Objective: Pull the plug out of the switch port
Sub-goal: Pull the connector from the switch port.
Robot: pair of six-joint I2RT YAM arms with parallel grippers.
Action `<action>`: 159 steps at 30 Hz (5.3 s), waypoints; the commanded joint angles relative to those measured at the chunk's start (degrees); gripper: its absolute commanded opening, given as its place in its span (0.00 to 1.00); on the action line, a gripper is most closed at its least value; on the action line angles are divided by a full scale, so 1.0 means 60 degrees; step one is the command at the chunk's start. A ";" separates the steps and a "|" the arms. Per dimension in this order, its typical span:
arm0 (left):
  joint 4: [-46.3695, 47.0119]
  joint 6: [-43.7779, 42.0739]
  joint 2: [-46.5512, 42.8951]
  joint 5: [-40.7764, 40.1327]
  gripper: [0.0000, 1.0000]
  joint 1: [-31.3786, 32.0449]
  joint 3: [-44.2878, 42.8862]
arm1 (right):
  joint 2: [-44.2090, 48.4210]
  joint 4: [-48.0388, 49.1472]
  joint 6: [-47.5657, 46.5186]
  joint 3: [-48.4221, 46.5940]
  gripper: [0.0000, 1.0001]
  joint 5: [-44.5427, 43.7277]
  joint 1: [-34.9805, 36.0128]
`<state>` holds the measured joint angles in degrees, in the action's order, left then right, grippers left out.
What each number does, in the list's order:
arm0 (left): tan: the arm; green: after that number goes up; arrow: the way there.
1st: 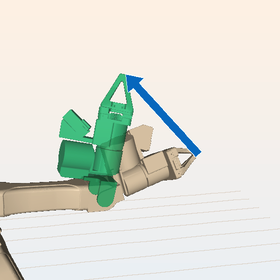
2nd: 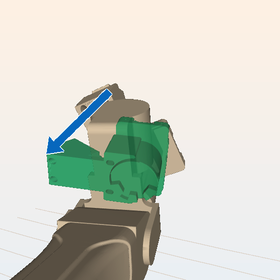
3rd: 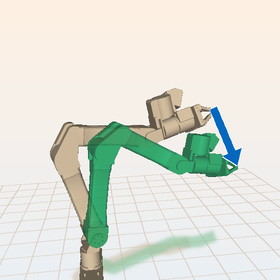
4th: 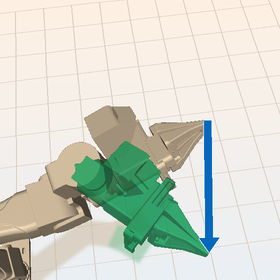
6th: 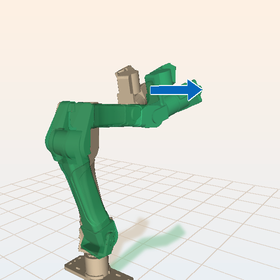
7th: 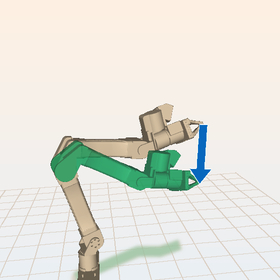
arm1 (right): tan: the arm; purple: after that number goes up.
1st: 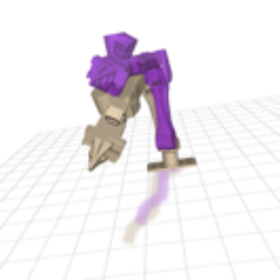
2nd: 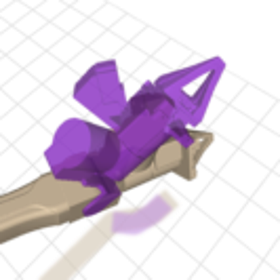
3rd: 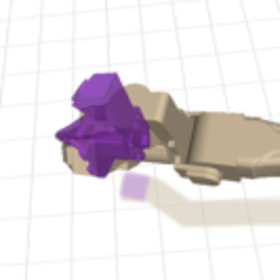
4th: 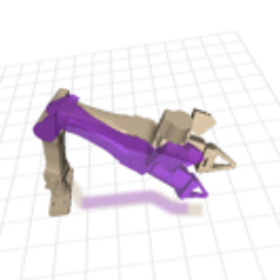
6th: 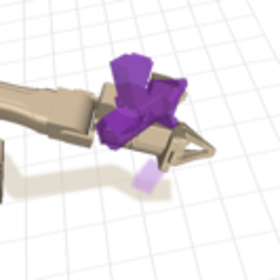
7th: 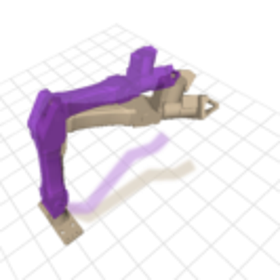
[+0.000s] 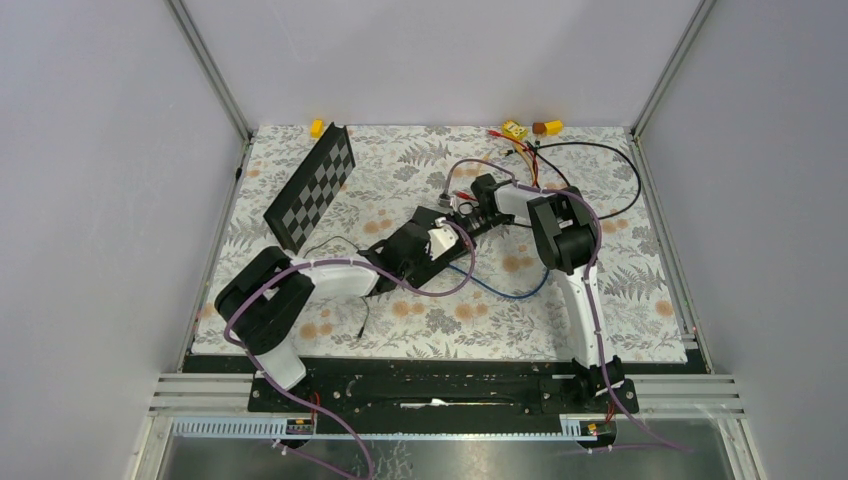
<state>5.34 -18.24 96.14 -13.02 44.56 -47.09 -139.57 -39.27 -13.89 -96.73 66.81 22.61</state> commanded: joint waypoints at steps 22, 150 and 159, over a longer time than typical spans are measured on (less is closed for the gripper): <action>0.0765 -0.0517 -0.1116 0.1860 0.99 -0.0119 0.0071 | -0.0167 0.0807 0.0718 0.0960 0.00 -0.1212 -0.0077; 0.0994 0.1373 0.0436 -0.0502 0.82 -0.0250 -0.0590 | -0.0586 -0.1946 -0.1427 -0.0325 0.00 -0.1054 -0.0297; 0.0847 0.1549 0.0610 -0.0562 0.82 -0.0256 -0.0744 | 0.0182 0.1521 0.1324 0.2020 0.00 -0.0181 -0.0167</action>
<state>9.72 -8.97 98.87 -11.88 43.97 -49.15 -138.65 -35.09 -13.96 -92.82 70.35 20.51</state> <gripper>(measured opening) 0.823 0.201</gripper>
